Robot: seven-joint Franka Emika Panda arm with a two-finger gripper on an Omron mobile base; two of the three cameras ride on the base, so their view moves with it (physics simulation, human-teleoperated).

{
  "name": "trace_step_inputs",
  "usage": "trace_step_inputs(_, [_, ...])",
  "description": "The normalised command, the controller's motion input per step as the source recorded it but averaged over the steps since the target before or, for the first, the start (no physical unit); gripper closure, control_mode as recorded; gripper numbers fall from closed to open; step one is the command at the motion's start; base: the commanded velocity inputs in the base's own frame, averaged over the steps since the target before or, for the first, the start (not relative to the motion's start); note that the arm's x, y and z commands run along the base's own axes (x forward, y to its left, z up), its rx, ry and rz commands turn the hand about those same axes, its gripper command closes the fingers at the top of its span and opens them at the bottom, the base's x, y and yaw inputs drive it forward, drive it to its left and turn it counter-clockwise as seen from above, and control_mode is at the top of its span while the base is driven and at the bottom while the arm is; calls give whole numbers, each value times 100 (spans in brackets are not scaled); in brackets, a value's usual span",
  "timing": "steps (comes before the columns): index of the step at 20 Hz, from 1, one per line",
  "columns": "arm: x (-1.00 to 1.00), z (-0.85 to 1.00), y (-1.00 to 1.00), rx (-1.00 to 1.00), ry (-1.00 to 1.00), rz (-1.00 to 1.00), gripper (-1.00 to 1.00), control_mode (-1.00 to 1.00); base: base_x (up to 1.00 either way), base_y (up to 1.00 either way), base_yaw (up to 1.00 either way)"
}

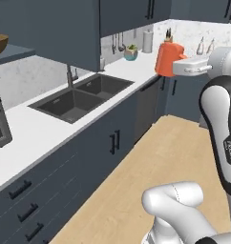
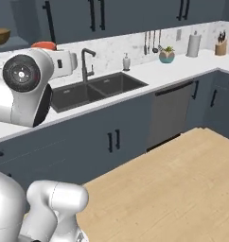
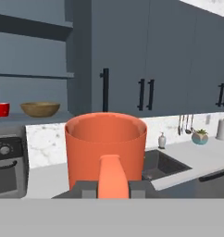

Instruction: Gather all objects into one cabinet and sort the glasses and bowls to opposite sides.

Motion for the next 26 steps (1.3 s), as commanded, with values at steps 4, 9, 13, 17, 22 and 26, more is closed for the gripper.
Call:
trace_step_inputs(4, [0,0,0,0,0,0,100,100,-14,53,30])
trace_step_inputs(9, [0,0,0,0,0,0,100,100,-6,45,30])
trace_step_inputs(13, [0,0,0,0,0,0,100,100,7,54,29])
trace_step_inputs(17, [0,0,0,0,0,0,100,100,31,63,19])
trace_step_inputs(22, [0,0,0,0,0,0,100,100,35,80,12])
trace_step_inputs(26, [0,0,0,0,0,0,100,100,11,83,14])
